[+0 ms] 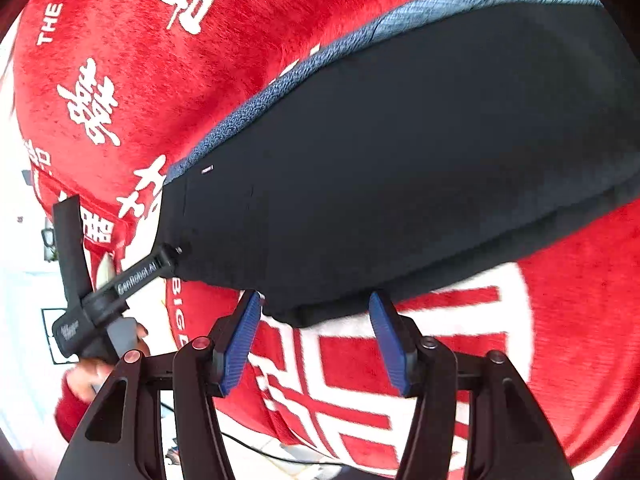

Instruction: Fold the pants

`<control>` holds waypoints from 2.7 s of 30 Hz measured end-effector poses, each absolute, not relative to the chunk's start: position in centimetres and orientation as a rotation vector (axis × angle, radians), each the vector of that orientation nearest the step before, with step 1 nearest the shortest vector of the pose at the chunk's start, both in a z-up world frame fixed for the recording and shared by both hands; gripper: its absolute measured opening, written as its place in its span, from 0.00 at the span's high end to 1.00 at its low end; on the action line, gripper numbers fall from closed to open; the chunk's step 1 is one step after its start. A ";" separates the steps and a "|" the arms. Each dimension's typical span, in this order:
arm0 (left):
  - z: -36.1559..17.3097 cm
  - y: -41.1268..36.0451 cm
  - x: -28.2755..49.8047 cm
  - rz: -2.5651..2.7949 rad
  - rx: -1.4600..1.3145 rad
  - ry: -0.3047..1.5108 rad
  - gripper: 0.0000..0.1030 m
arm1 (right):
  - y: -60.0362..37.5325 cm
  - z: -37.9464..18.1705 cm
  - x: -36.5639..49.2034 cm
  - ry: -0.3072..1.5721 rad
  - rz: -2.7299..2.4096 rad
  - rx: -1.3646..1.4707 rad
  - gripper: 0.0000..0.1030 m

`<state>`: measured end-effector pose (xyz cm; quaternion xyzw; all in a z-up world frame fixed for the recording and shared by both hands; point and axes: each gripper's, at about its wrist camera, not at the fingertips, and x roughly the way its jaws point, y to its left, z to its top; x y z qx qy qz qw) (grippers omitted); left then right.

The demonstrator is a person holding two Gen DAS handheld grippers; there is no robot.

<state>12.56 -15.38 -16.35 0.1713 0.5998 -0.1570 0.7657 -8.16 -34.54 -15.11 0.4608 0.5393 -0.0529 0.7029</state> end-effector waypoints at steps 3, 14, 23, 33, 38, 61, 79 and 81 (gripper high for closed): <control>-16.6 -16.7 12.1 -0.406 0.371 1.296 0.12 | -35.4 -15.4 -8.2 1.168 -0.134 1.069 0.43; -18.2 -21.9 7.6 -0.573 0.551 1.297 0.12 | -37.0 -16.0 -9.3 1.168 -0.253 1.202 0.91; -18.2 -20.4 5.6 -0.551 0.547 1.272 0.12 | -35.9 -16.6 -10.2 1.204 -0.245 1.147 0.84; -14.8 -19.0 14.7 -0.423 0.492 1.154 0.12 | -38.9 -10.3 -6.4 1.206 -0.283 0.746 0.72; -17.2 -17.4 19.2 -0.279 0.536 1.141 0.12 | -39.5 -13.3 2.1 1.203 -0.256 0.644 0.74; -15.5 -24.3 8.9 -0.547 0.414 1.225 0.00 | -50.7 -13.4 -11.5 1.241 -0.560 0.622 0.71; -18.2 -29.9 3.2 -0.453 0.597 1.222 0.00 | -50.4 -12.8 -14.2 1.180 -0.453 0.643 0.39; -17.8 -30.5 2.8 -0.446 0.604 1.226 0.00 | -50.9 -12.4 -15.0 1.173 -0.444 0.672 0.39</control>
